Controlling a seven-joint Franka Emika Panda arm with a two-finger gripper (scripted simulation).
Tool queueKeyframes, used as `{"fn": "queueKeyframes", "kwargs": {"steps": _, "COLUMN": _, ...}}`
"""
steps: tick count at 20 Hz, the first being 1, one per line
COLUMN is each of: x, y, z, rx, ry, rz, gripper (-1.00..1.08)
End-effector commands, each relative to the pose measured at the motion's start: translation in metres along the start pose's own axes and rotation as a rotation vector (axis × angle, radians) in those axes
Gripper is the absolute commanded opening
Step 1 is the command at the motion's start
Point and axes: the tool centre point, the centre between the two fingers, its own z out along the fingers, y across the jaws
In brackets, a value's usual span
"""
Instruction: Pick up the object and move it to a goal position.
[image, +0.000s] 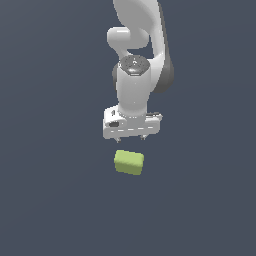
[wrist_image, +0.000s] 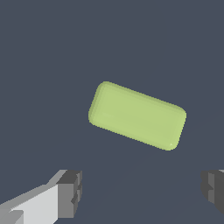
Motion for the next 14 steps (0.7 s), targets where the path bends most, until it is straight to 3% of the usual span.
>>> {"fn": "queueKeyframes", "kwargs": {"steps": 1, "x": 0.002, "y": 0.0, "z": 0.001, "rx": 0.0, "ry": -0.002, "rz": -0.045, "gripper": 1.0}}
{"fn": "queueKeyframes", "kwargs": {"steps": 14, "x": 0.014, "y": 0.002, "z": 0.012, "rx": 0.003, "ry": -0.015, "rz": -0.377, "gripper": 1.0}}
